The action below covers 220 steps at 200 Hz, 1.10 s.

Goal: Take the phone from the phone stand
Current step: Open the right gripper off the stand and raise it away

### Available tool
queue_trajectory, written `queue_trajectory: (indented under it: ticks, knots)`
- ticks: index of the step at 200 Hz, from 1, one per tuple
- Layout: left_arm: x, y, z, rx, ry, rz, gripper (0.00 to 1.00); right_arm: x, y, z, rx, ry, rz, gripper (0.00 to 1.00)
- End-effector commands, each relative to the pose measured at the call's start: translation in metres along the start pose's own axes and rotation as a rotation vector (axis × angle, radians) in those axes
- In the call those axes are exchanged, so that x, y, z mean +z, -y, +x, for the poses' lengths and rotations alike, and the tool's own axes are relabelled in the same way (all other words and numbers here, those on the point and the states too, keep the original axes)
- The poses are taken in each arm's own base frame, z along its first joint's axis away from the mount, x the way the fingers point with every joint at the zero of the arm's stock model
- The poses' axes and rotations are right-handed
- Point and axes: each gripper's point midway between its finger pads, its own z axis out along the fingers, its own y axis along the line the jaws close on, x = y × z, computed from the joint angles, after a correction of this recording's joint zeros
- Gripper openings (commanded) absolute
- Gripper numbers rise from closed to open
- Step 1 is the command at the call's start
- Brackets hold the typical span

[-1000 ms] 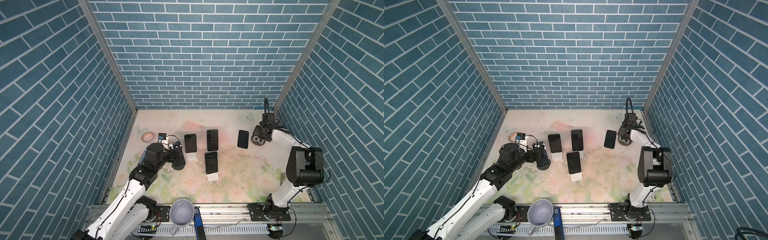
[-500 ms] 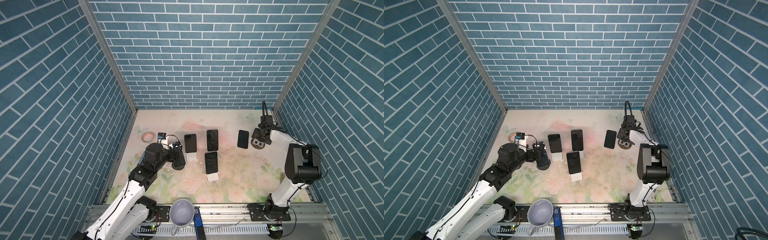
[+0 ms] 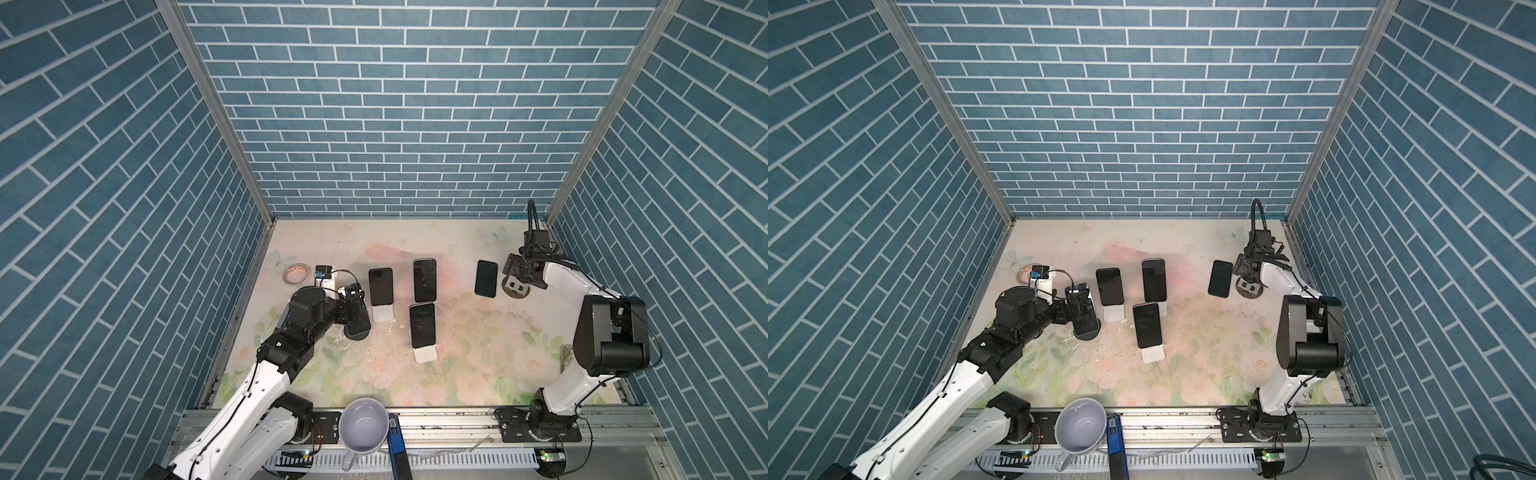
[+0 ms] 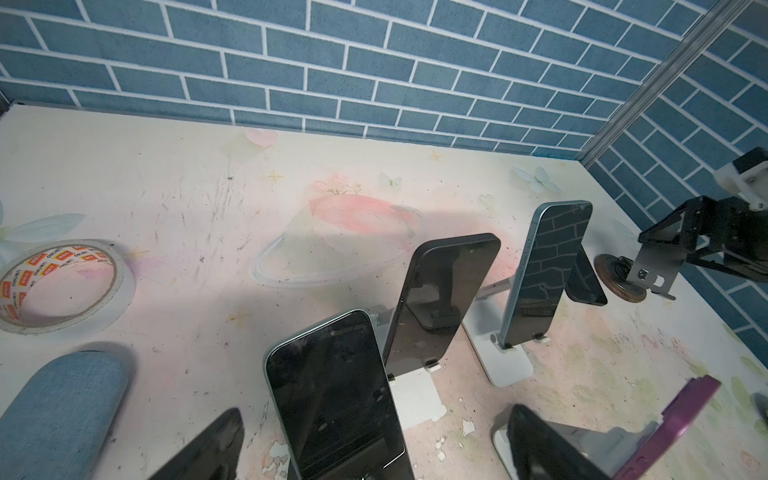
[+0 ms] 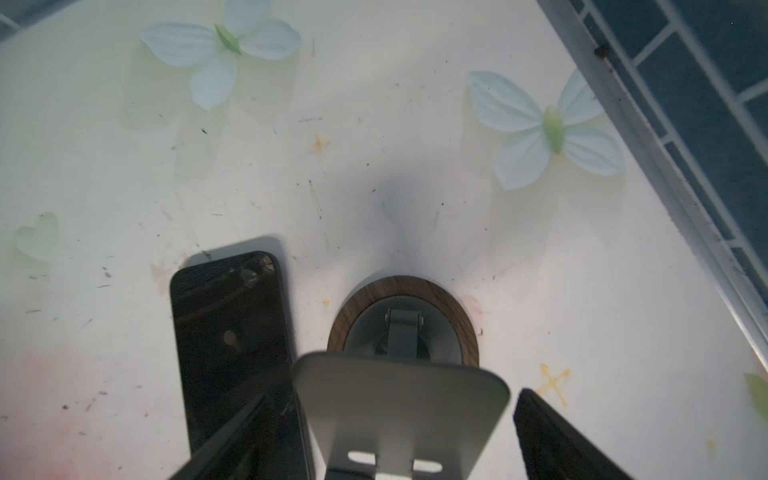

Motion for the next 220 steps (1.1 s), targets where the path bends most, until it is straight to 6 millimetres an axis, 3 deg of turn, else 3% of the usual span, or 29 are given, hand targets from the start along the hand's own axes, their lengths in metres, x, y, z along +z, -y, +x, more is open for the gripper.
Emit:
queue_trajectory:
  ticks: [1, 49, 124, 177, 220]
  knots:
    - [-0.001, 0.002, -0.004, -0.001, 0.024, 0.007, 1.0, -0.023, 0.001, 0.002, -0.008, 0.032, 0.011, 0.91]
    - [0.001, 0.002, -0.001, -0.017, 0.02, 0.01, 1.0, -0.057, -0.026, 0.008, -0.063, 0.075, -0.06, 0.91]
    - [-0.002, 0.0, 0.006, -0.042, 0.042, 0.023, 1.0, -0.095, -0.086, 0.034, -0.125, 0.062, -0.206, 0.91]
    - [-0.003, -0.005, 0.006, -0.07, 0.037, -0.008, 1.0, -0.122, -0.106, 0.061, -0.167, 0.056, -0.273, 0.91]
    - [0.005, 0.024, 0.015, -0.058, -0.071, 0.14, 1.0, -0.146, -0.113, 0.089, -0.252, 0.053, -0.341, 0.92]
